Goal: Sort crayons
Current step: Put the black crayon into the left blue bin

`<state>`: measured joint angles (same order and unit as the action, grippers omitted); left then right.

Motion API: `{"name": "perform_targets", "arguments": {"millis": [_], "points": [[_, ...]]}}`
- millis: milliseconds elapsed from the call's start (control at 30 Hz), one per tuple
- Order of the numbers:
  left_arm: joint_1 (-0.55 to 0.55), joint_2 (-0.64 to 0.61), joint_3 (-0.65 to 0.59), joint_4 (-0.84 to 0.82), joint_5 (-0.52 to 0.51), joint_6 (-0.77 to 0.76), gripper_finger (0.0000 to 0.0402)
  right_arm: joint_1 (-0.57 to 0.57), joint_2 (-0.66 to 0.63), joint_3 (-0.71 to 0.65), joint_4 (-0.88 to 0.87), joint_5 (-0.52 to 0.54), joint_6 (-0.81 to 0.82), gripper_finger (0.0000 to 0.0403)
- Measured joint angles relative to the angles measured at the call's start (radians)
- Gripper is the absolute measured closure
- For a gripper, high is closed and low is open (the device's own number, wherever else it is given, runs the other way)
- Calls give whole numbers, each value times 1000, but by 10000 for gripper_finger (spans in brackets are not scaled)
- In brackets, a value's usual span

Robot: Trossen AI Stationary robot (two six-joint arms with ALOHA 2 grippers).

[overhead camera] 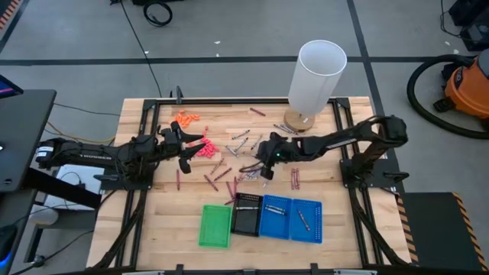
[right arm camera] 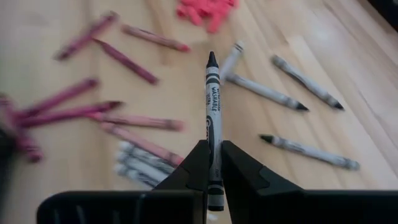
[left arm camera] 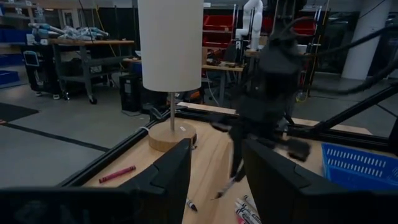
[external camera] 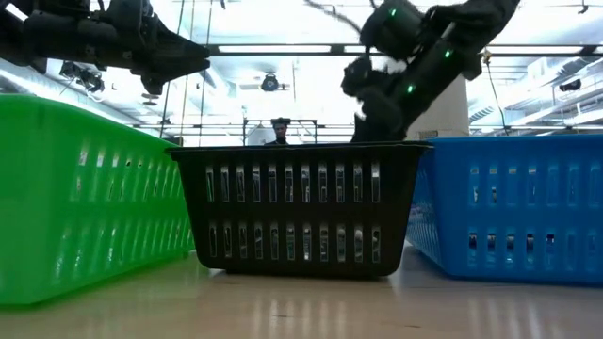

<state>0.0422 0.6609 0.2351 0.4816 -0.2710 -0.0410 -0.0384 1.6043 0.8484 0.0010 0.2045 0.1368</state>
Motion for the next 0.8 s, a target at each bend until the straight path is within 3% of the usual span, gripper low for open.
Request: {"name": "perform_targets", "arguments": {"millis": [367, 800], "points": [[0, 0, 0, -5, 0, -1, 244, 141, -92, 1, 0, -52, 35, 363], [0, 0, 0, -9, 0, -31, 244, 266, -101, 2, 7, -18, 115, 363]]}}
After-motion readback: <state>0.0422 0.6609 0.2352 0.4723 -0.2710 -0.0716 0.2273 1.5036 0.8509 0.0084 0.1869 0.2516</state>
